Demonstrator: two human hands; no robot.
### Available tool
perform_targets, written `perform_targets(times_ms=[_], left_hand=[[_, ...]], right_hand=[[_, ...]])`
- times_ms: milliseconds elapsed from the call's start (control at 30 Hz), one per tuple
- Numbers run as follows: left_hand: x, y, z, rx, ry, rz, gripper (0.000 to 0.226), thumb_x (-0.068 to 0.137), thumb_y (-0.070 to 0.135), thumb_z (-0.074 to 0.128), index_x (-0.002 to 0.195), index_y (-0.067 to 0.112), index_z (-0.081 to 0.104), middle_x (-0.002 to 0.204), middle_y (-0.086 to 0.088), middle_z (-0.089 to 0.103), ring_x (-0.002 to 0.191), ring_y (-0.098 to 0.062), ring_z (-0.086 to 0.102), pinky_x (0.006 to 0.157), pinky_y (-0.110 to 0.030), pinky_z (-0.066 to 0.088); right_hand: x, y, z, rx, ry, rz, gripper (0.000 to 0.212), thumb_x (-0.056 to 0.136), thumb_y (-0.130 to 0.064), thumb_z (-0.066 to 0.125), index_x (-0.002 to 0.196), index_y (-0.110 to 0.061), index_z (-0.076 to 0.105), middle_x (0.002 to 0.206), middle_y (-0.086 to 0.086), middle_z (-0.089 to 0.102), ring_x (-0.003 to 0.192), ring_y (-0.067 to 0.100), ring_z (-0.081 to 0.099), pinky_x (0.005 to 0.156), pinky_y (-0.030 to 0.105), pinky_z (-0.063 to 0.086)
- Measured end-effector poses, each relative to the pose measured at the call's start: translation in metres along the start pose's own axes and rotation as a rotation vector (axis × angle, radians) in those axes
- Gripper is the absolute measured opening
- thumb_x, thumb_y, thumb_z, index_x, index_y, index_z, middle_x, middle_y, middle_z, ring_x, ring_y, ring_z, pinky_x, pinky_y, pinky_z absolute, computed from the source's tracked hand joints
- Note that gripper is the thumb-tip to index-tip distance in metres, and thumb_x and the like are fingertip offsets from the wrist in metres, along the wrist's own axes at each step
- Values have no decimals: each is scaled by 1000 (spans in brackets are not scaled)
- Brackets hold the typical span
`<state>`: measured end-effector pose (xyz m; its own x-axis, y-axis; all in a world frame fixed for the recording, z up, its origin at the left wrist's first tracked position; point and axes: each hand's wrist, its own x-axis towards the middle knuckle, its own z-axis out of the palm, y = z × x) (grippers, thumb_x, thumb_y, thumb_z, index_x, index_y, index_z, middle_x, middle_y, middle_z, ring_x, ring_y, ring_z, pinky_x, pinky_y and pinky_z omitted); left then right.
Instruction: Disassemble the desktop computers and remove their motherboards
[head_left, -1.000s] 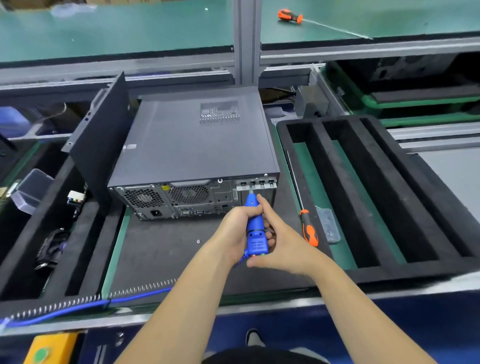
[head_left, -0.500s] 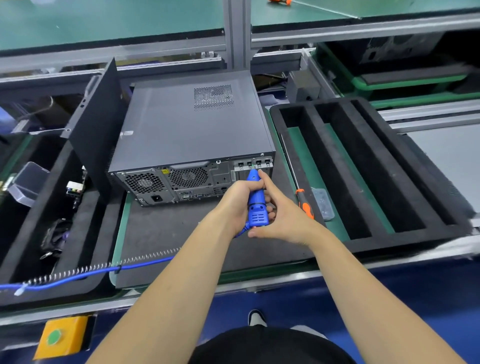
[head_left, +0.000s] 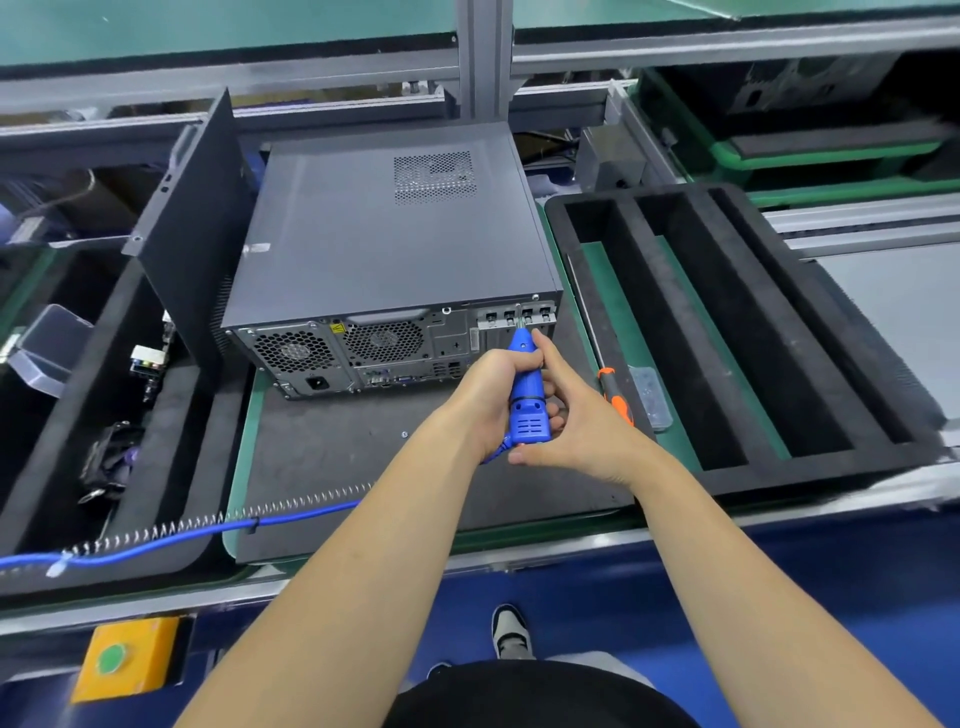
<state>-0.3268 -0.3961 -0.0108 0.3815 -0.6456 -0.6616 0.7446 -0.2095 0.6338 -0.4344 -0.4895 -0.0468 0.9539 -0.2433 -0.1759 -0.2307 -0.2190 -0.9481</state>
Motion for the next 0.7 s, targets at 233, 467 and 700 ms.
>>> perform_targets(times_ms=[233,467,700], left_hand=[[4,1,0,-4,21,4,17,94,19,59,95,1,60,66,-8,58,51,-23,56,53,-33,55],[6,-2,4,-23,48,12,17,95,19,61,96,2,62,70,-9,60,53,-26,57,54,-34,55],[5,-3,4,-14,43,1,15,95,18,61,93,3,62,61,-7,61,51,-25,58,52,-33,55]], right_hand=[[2,-3,-4,34,-23,3,128,68,-6,87,155,-49,4,116,-8,67,91,9,72,78,-4,41],[-1,-7,-8,32,-37,5,125,69,-8,86,153,-53,6,121,4,63,93,22,71,83,23,57],[-4,-5,-6,37,-26,17,123,69,-10,85,153,-54,6,112,6,65,95,33,66,89,28,57]])
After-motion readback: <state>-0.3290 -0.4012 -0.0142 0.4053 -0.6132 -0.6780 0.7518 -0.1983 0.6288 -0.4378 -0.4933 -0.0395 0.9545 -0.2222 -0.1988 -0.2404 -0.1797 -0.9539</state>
